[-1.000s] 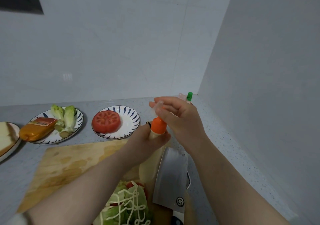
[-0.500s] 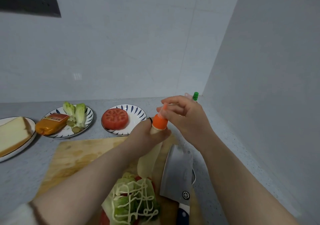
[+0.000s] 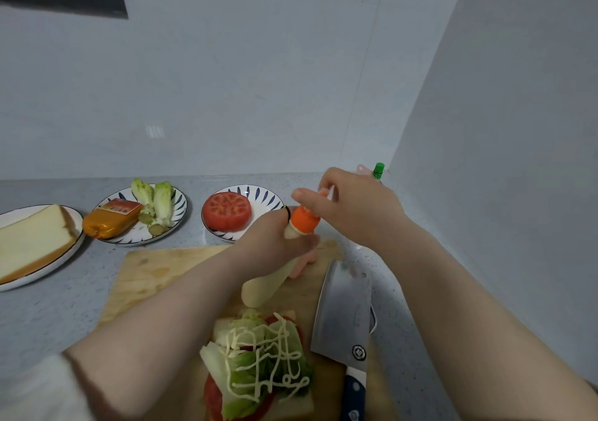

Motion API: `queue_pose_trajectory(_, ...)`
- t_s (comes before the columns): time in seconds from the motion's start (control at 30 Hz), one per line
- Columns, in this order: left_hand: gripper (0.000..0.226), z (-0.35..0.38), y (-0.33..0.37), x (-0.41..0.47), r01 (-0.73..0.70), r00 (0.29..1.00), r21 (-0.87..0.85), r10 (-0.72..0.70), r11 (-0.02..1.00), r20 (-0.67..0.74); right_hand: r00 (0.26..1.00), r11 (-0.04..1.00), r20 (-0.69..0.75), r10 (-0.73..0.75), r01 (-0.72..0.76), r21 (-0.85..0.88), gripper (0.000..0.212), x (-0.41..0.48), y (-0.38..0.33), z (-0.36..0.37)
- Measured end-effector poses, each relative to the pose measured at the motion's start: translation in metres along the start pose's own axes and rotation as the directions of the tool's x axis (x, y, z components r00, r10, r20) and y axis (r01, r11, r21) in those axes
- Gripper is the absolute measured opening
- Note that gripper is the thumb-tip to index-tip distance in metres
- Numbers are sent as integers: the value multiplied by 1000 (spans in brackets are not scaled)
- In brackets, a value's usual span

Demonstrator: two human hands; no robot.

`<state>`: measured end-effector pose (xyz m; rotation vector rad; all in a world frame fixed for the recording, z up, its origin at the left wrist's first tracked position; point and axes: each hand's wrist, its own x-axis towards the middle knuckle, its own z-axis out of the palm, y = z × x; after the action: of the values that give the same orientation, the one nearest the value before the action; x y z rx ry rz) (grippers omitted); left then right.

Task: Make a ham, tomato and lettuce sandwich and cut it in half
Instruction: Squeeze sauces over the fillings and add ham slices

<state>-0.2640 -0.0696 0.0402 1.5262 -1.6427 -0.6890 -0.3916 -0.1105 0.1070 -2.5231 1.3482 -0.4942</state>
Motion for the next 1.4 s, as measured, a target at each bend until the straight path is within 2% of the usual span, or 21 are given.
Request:
queue_pose_trajectory(0.07, 24, -3, -2, 2, -2, 1000, 26, 2, 1000, -3, 989, 973, 99, -111, 88, 213, 19, -4, 4, 0)
queue_pose_trajectory(0.13, 25, -5, -4, 4, -14, 1000, 34, 14, 999, -4, 974, 951, 139, -177, 133, 280, 3, -3, 5, 0)
queue_pose_trajectory(0.33, 24, -2, -12, 2, 9, 1000, 108, -9, 994, -1, 989, 988, 129, -76, 58, 144, 25, 5, -3, 13)
queue_pose_trajectory(0.47, 17, 5, -17, 2, 31, 999, 174, -34, 984, 13, 993, 996, 104, 47, -56, 76, 39, 12, -6, 18)
queue_pose_trajectory(0.57, 21, 6, -16, 7, 19, 1000, 207, -18, 978, -5, 990, 984, 105, 90, -104, 142, 39, 16, -4, 15)
queue_pose_trajectory(0.67, 27, 1, -12, 18, 7, 999, 165, 2, 986, -52, 997, 888, 68, 46, -72, 454, 19, 17, 2, 12)
queue_pose_trajectory(0.77, 17, -2, -6, 33, 10, 1000, 61, -8, 998, -22, 999, 855, -44, -22, 41, 516, 10, 21, 10, 14)
queue_pose_trajectory(0.83, 11, -5, -4, 45, -5, 999, -13, 4, 1000, -40, 990, 810, -134, 34, 51, 584, 10, 25, 18, 15)
queue_pose_trajectory(0.9, 16, -8, -1, 62, -1, 995, -34, -3, 999, -103, 968, 770, -212, 136, 32, 637, 7, 29, 34, 17)
queue_pose_trajectory(0.97, 18, -10, 2, 81, 24, 989, -97, -38, 995, -143, 945, 788, -258, 202, 0, 615, 9, 27, 53, 24)
queue_pose_trajectory(1.07, 18, -5, 2, 113, 80, 980, -232, -119, 969, -157, 945, 829, -202, 258, -109, 549, 11, 20, 80, 42)
queue_pose_trajectory(1.13, 27, 6, -4, 130, 147, 969, -325, -202, 934, -145, 938, 802, -128, 322, -198, 564, 10, 16, 95, 57)
queue_pose_trajectory(1.23, 32, 26, -18, 149, 201, 958, -300, -251, 933, -138, 927, 753, -35, 375, -282, 595, 7, 13, 107, 73)
queue_pose_trajectory(1.4, 42, 45, -39, 175, 266, 945, -177, -292, 948, -145, 922, 729, 46, 386, -335, 597, 13, 14, 119, 92)
